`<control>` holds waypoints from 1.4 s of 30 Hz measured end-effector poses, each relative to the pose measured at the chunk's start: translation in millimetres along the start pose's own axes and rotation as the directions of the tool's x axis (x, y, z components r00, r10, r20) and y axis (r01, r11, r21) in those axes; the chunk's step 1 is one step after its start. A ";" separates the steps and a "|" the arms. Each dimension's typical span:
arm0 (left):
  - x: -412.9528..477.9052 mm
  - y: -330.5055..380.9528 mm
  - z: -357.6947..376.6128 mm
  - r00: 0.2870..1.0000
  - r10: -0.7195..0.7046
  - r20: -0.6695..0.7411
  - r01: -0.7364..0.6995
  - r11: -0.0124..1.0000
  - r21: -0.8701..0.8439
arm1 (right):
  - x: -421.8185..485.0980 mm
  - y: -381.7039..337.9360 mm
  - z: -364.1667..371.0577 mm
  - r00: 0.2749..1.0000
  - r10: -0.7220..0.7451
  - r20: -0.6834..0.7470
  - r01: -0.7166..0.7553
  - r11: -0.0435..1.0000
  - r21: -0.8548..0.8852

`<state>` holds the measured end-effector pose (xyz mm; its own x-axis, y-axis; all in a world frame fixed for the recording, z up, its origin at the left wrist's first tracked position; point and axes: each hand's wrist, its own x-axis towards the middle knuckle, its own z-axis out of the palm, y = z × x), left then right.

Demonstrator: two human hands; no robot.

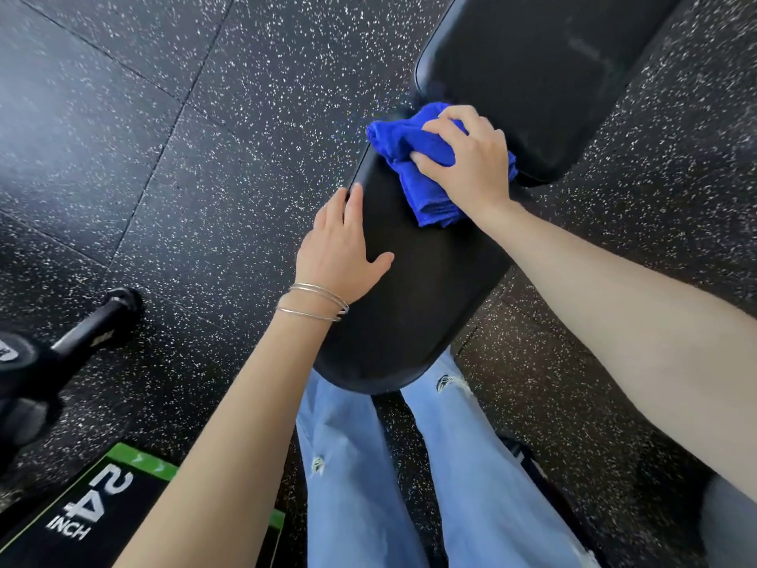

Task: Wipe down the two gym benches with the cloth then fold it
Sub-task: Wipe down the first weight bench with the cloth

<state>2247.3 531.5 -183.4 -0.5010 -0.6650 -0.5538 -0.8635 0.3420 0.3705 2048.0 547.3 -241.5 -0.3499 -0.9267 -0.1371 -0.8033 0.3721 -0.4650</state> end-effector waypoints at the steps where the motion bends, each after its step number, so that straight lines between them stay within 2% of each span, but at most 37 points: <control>1: 0.8 1.3 0.8 1.000 0.000 -0.002 0.000 1.000 0.000 | -7.4 8.1 -3.6 1.000 0.011 0.001 -0.011 1.000 0.005; 7: 1.0 5.3 5.2 1.000 0.008 -0.003 -0.008 1.000 0.009 | -33.0 42.8 -19.4 0.998 0.052 0.041 -0.053 0.998 0.019; 10: -2.7 2.1 6.3 1.000 0.020 0.006 -0.021 0.999 0.024 | -42.3 45.1 -19.2 0.995 0.094 0.011 -0.094 0.995 0.010; 15: -9.5 -4.9 7.9 0.999 0.051 0.013 -0.051 0.999 0.004 | -72.4 51.3 -21.5 0.954 0.282 -0.097 -0.283 0.959 0.002; 18: -13.9 -7.4 11.7 0.998 0.071 0.003 -0.071 0.997 0.005 | -91.5 41.8 -18.1 0.888 0.426 -0.173 -0.422 0.904 0.062; 22: -20.3 -14.3 15.5 0.995 0.101 0.006 -0.101 0.995 -0.020 | -103.3 19.6 -8.2 0.728 0.624 -0.284 -0.615 0.778 0.131; 25: -21.8 -29.9 12.9 0.993 0.119 0.027 -0.117 0.992 -0.043 | -112.4 3.5 -0.7 0.659 0.688 -0.304 -0.683 0.717 0.142; 28: -25.8 -48.7 8.8 0.991 0.120 0.059 -0.110 0.983 -0.150 | -127.2 -17.2 8.8 0.601 0.724 -0.338 -0.723 0.673 0.157; 32: -37.0 -63.9 2.5 0.989 0.111 0.093 -0.085 0.964 -0.251 | -151.3 -50.0 22.0 0.584 0.724 -0.368 -0.742 0.660 0.120; 38: -52.3 -73.0 0.6 0.976 0.164 0.142 -0.124 0.959 -0.256 | -194.4 -99.5 35.4 0.606 0.690 -0.395 -0.681 0.707 0.191; 42: -60.6 -78.5 -2.7 0.975 0.152 0.165 -0.094 0.945 -0.312 | -227.5 -130.0 46.7 0.630 0.642 -0.437 -0.627 0.752 0.201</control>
<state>2345.6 543.1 -176.9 -0.6286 -0.4870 -0.6064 -0.7513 0.1787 0.6352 2254.6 707.3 -190.7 -0.9468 -0.3218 -0.0023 -0.2881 0.8506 -0.4398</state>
